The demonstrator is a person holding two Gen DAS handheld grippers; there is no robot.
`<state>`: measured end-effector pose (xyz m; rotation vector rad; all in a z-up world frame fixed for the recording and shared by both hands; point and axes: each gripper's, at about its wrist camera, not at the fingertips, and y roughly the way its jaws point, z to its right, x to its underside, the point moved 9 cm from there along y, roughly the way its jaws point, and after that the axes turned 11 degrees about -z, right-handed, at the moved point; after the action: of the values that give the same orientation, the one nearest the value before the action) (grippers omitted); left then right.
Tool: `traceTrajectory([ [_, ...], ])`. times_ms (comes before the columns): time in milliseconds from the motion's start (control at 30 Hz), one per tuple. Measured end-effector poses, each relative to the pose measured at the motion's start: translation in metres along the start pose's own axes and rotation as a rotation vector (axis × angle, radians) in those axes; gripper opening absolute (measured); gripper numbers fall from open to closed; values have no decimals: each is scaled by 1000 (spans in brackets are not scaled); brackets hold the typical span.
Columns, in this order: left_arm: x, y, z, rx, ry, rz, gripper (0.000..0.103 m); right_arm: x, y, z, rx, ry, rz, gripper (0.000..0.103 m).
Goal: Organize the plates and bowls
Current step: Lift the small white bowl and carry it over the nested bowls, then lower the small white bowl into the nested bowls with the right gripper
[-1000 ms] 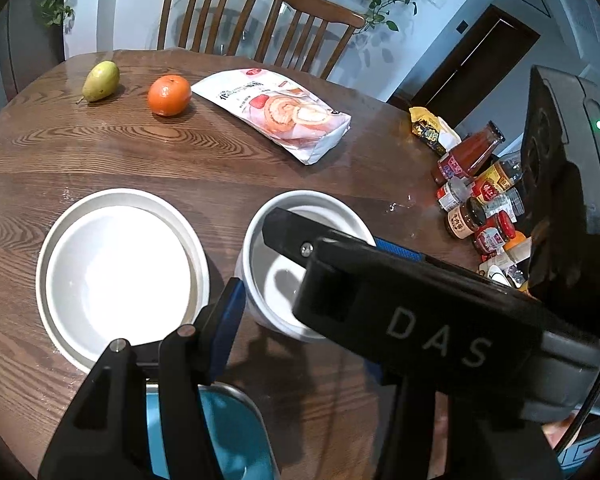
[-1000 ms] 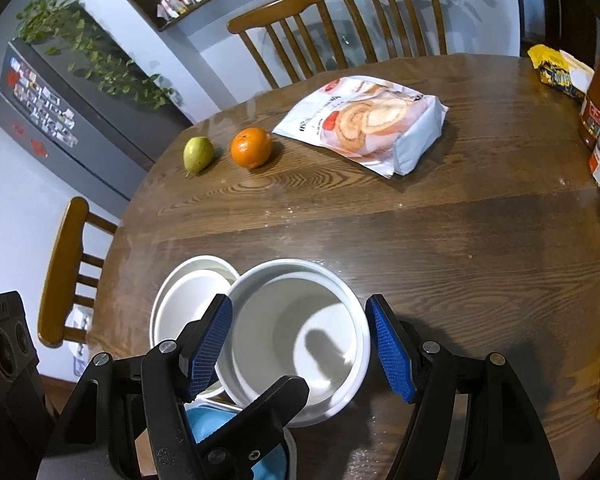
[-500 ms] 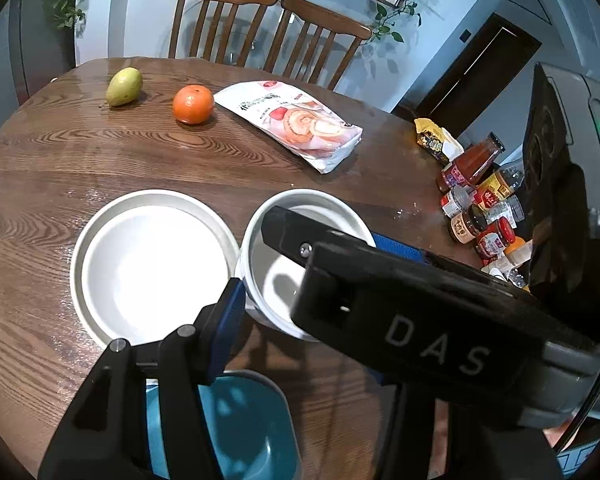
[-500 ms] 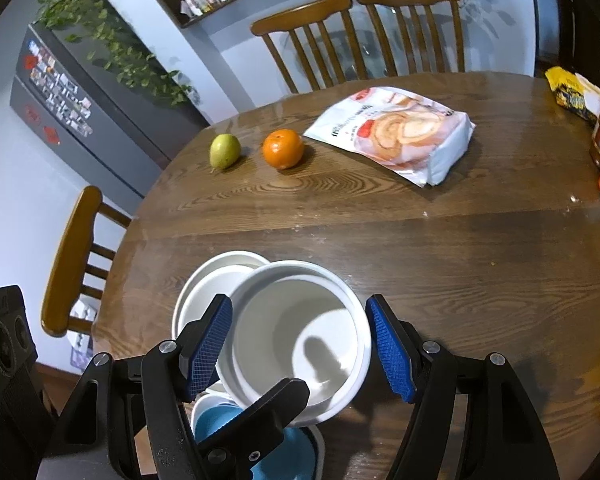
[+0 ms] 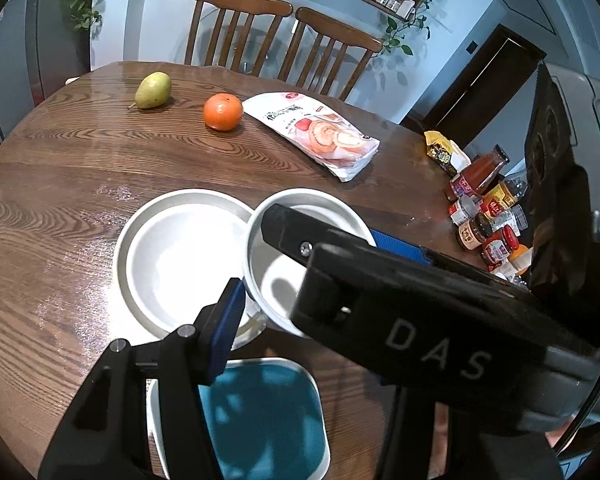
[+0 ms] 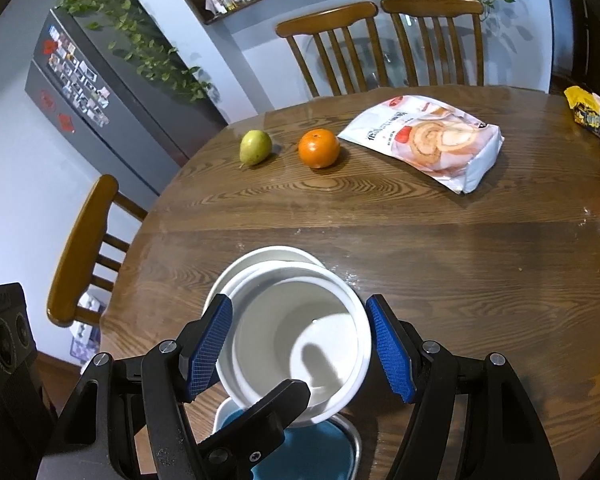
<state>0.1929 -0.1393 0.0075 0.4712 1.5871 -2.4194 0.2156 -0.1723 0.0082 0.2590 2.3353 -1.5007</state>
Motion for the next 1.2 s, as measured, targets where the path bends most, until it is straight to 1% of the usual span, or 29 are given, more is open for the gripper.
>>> traceTrajectory([
  [167, 2, -4, -6, 12, -7, 10, 51, 1, 0, -8, 11, -14, 9, 72],
  [333, 4, 1, -12, 24, -24, -6, 51, 2, 8, -10, 18, -10, -5, 72],
  [533, 4, 2, -17, 40, -38, -13, 51, 2, 12, -13, 24, -8, 5, 72],
  [700, 5, -3, -19, 34, -35, 0, 51, 0, 9, -20, 14, -26, 33, 72],
  [933, 6, -3, -22, 31, -40, -7, 51, -1, 10, -24, 6, -32, 46, 72],
  [1200, 6, -4, -29, 11, -50, -10, 51, -3, 14, -27, -26, -32, 57, 72],
])
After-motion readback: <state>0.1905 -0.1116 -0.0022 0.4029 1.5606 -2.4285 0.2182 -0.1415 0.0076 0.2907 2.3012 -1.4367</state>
